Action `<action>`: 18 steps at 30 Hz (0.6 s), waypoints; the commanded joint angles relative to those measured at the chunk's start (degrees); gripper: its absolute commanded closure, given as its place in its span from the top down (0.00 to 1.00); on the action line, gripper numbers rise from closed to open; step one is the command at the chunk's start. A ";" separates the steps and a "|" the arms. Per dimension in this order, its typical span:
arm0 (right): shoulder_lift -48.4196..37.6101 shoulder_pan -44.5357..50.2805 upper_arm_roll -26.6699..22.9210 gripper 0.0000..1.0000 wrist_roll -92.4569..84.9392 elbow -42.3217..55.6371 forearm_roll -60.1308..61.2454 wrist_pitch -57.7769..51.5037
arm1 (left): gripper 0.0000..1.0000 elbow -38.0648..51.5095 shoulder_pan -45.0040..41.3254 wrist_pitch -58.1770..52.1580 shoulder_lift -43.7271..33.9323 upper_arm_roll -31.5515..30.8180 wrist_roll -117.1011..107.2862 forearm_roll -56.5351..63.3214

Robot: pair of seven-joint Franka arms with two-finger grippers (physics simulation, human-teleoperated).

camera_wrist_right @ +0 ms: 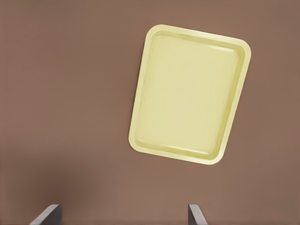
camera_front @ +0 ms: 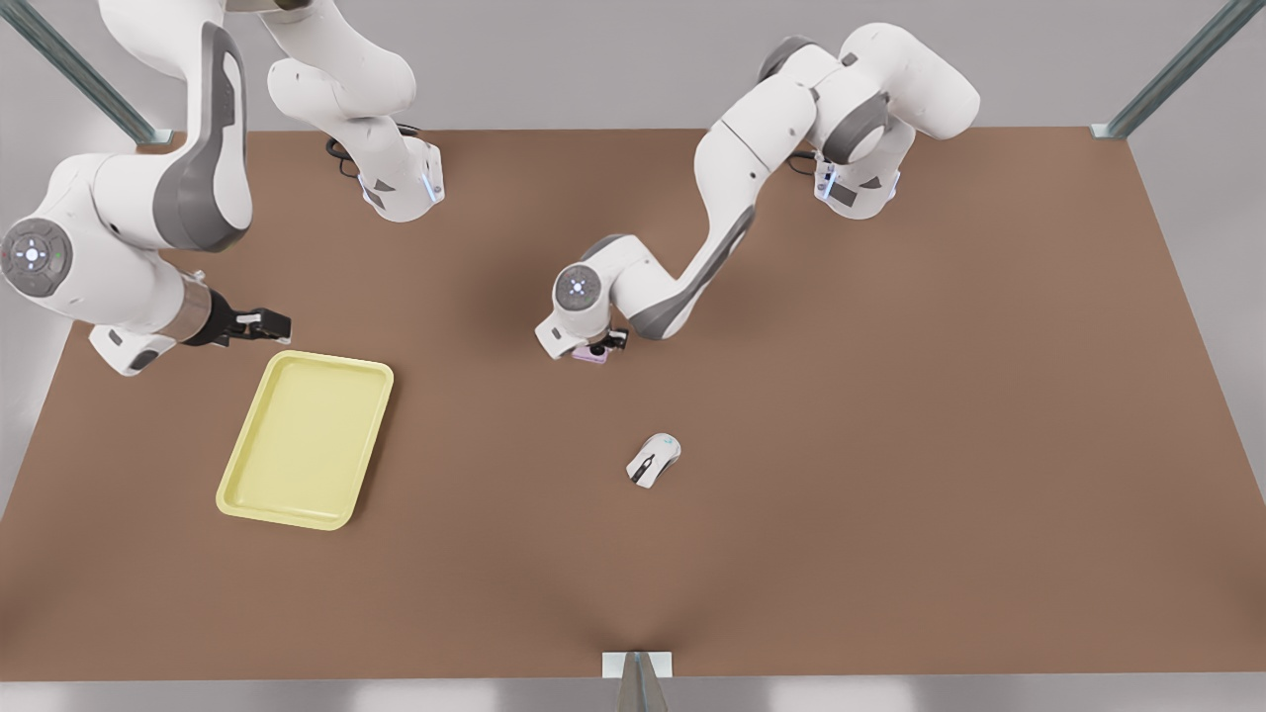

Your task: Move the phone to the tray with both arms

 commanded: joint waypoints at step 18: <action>12.77 9.06 14.83 1.00 26.29 1.58 -0.14 16.49 | 1.00 -13.68 39.38 -35.87 -41.76 4.48 39.41 9.16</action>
